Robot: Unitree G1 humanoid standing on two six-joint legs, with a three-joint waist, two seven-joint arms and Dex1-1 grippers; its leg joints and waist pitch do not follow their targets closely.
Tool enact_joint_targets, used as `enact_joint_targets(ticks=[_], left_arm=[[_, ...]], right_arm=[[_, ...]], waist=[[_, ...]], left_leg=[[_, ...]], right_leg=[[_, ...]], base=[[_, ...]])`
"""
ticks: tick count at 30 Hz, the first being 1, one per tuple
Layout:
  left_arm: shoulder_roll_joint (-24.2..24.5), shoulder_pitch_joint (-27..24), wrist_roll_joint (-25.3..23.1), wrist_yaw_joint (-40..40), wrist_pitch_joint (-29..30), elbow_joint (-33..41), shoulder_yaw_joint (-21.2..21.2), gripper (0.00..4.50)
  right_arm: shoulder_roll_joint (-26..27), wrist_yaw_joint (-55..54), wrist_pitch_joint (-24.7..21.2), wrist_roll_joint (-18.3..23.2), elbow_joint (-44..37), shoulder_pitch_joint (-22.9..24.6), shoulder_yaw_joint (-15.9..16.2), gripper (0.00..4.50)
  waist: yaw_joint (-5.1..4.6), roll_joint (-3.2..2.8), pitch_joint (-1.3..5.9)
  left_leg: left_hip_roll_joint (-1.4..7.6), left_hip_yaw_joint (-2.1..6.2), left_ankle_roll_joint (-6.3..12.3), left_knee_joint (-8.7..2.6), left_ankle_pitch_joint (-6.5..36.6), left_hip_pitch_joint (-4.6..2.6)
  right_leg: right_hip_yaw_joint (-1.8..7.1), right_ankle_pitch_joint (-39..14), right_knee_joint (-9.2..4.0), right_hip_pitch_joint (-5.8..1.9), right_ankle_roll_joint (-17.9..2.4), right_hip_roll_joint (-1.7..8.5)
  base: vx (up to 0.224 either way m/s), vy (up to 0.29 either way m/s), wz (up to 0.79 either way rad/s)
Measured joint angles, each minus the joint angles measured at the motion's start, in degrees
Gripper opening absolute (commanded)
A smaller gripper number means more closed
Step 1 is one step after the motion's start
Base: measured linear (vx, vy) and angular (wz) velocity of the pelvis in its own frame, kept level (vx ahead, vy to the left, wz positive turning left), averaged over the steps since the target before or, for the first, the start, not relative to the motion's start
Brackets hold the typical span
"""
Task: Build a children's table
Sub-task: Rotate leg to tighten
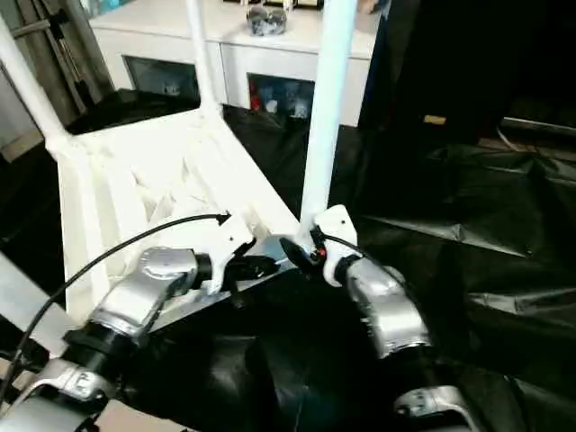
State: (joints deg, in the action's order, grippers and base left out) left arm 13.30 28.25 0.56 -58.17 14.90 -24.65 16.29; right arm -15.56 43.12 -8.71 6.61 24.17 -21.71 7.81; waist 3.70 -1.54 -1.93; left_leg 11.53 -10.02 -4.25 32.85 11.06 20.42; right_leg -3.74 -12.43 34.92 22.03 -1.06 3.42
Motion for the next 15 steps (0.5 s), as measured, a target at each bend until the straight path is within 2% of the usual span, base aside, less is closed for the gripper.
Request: enact_joint_targets(ticks=[5,6,10,11,15], left_arm=[[3.68,-0.94,1.34,-7.88,-1.59,0.91,0.52,0.0],[4.18,-0.93,1.54,-8.91,-1.73,0.91,0.78,0.0],[6.05,-0.91,2.11,-12.59,-2.5,0.9,1.51,0.0],[6.57,-0.89,2.23,-13.62,-2.52,0.91,1.57,0.0],[7.77,-0.86,2.6,-15.64,-2.95,0.91,1.81,0.0]], right_arm=[[-3.66,11.44,-1.48,3.48,-3.41,1.92,1.29,3.71],[-4.54,13.1,-1.97,4.14,-3.89,2.06,1.71,3.47],[-6.88,18.28,-3.22,5.23,-5.4,2.77,2.59,3.27],[-7.17,19.26,-3.5,5.47,-5.81,2.92,2.87,3.06],[-7.35,21.05,-4.17,6.3,-6.21,3.09,3.41,2.88]], waist=[[0.53,-0.03,-0.07],[0.57,-0.01,-0.08],[1.27,0.04,-0.12],[1.33,0.05,-0.11],[1.4,0.06,-0.12]], left_leg=[[0.01,0.02,0.17,0.11,-0.06,-0.01],[0.01,0.02,0.12,0.14,-0.03,-0.02],[0.05,0.01,-0.1,0.2,0.1,-0.09],[0.05,0.01,-0.1,0.19,0.1,-0.11],[0.07,0.0,-0.1,0.2,0.09,-0.1]], right_leg=[[-0.01,-0.07,0.04,0.01,-0.07,0.01],[-0.01,-0.06,0.04,0.01,-0.07,0.01],[-0.01,-0.05,0.1,-0.03,-0.07,0.01],[-0.01,-0.05,0.1,-0.03,-0.07,0.01],[-0.02,-0.06,0.1,-0.04,-0.07,0.0]], base=[[0.0,0.0,0.0],[0.0,0.0,0.0],[0.0,0.0,0.0],[0.0,0.0,0.0],[0.0,0.0,0.0]])
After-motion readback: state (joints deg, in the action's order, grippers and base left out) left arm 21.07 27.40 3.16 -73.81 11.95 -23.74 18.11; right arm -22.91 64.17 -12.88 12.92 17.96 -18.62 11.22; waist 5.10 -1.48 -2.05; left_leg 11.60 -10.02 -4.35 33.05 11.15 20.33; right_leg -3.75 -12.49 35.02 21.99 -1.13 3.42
